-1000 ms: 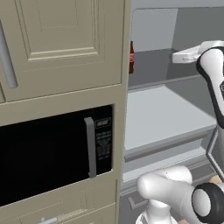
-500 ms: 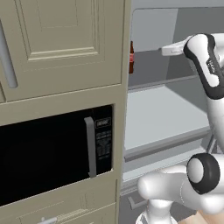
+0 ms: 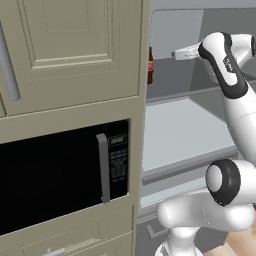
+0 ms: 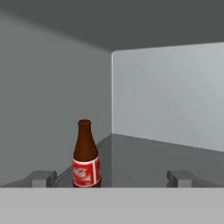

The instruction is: Open the fridge, grab two sodas, and place both sodas inside the bowl with ice on the dining counter.

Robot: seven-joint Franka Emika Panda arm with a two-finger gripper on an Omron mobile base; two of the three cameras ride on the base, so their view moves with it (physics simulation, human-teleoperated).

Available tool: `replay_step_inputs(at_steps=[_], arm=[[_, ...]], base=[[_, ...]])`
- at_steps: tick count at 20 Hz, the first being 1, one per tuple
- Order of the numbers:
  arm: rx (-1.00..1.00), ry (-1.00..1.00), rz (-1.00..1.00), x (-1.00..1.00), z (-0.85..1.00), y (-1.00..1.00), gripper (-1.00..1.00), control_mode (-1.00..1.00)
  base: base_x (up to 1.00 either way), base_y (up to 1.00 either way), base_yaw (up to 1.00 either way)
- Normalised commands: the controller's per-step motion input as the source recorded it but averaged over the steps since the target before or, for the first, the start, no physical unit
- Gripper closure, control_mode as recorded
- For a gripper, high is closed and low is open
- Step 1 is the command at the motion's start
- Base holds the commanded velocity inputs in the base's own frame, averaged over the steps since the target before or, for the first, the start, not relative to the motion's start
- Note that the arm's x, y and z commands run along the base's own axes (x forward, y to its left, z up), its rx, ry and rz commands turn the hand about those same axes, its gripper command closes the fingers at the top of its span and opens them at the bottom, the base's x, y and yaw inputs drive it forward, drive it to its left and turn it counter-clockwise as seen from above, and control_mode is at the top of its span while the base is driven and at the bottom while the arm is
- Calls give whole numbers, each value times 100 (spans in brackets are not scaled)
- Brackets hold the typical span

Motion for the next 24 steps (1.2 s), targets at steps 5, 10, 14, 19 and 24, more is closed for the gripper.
replay_step_inputs(at_steps=[5,10,14,19,24], arm=[[0,0,0,8,0,28,-100,-100],[0,0,0,15,0,28,-100,-100],[0,0,0,12,0,23,-100,-100],[0,0,0,0,0,1,-100,-100],[0,3,0,2,-22,10,-100,-100]], base=[[0,0,0],[0,0,0],[0,0,0],[0,0,0],[0,0,0]])
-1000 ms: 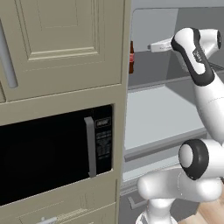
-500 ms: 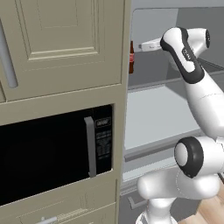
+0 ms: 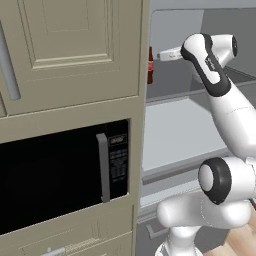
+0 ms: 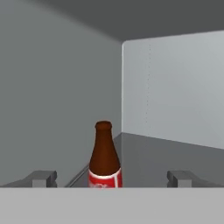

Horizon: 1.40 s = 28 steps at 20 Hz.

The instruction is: Open the fridge, grab two sodas, and place both sodas inside the bowl with ice on the dining counter.

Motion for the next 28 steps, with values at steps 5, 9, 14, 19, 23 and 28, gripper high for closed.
replay_step_inputs(at_steps=[5,9,14,19,23,28], arm=[[0,1,0,5,-7,1,-100,-100],[0,4,0,28,-4,6,-100,-100],[0,1,0,11,-4,18,-100,-100],[0,0,0,1,-3,19,-100,-100],[0,0,0,4,-6,9,-100,-100],[0,1,0,6,-9,4,-100,-100]], base=[[0,0,0],[0,0,0],[0,0,0],[0,0,0],[0,0,0],[0,0,0]])
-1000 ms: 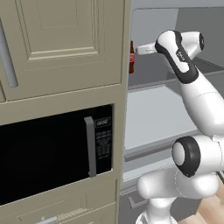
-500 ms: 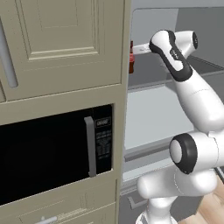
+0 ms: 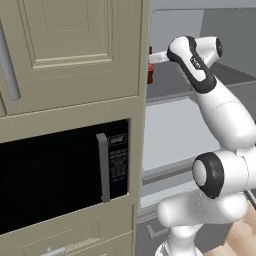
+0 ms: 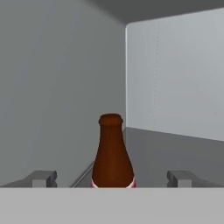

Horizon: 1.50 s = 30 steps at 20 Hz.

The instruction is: Open the fridge, grab two sodas, and place both sodas inside the bowl with ice on the dining counter.

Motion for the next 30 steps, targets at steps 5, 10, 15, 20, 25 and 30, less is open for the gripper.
replay_step_inputs(at_steps=[5,10,15,20,25,30], arm=[[0,0,0,7,-9,0,-100,-100],[0,1,0,13,-14,0,-100,-100],[0,4,0,18,-17,12,-100,-100],[0,5,0,20,-20,29,100,-100],[0,2,0,3,-3,3,100,-100],[0,0,0,0,0,0,100,-100]], base=[[0,0,0],[0,0,0],[0,0,0],[0,0,0],[0,0,0],[0,0,0]])
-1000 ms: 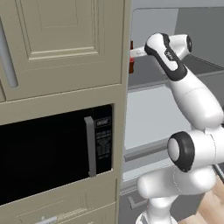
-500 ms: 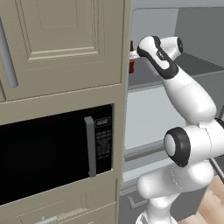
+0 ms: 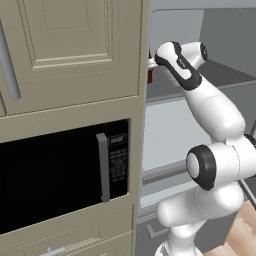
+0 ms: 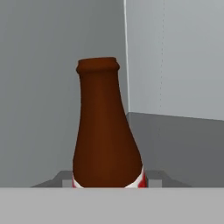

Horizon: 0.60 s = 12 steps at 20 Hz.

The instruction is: Open the fridge, grab two sodas, and place both sodas inside the bowl with ice on the dining counter.

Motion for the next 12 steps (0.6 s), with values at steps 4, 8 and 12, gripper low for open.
replay_step_inputs(at_steps=[4,8,12], arm=[[0,0,0,-14,0,0,100,-100],[0,0,0,-36,0,0,100,-100],[0,-1,0,-61,11,-19,100,-100]], base=[[0,0,0],[0,0,0],[0,0,0]])
